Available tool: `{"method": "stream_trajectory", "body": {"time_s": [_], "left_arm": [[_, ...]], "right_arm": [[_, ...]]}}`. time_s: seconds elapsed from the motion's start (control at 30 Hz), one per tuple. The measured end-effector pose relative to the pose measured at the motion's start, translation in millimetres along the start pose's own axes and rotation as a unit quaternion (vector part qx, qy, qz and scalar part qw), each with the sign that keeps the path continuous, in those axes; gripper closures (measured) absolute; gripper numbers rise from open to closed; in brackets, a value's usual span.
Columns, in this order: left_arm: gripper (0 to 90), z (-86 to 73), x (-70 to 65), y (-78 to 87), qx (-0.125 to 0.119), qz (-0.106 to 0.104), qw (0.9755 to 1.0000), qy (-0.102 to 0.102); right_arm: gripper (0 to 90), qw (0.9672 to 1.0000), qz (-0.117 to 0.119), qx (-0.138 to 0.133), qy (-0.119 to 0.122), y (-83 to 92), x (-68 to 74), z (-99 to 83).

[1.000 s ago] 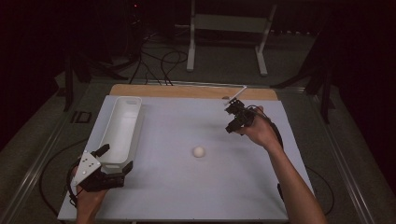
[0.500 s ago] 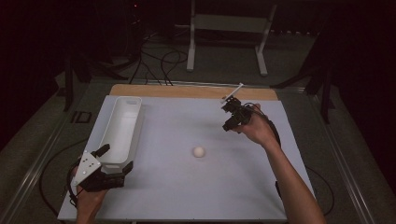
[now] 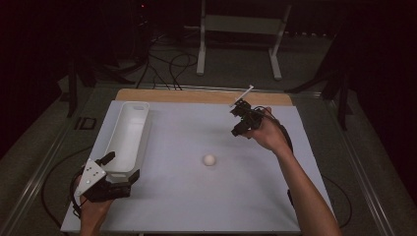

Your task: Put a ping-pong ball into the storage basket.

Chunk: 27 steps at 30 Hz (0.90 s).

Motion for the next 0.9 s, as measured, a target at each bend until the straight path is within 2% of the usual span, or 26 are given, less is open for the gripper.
{"method": "stream_trajectory", "body": {"time_s": [0.9], "left_arm": [[0.7,-0.4,0.0,-0.1,0.001,-0.001,1.0000,-0.001]], "right_arm": [[50.3,0.9998,0.005,-0.006,0.019,5.4,15.3,21.1]]}}
Point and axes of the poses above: each handheld gripper's, and its own axes: y roughly backward along the jaws, z roughly out of its top, x roughly to its left, the point moved 10 cm from there along -y, roughly forward along the jaws, and after that the axes turned 1 degree about x, right-handed, at the moved point
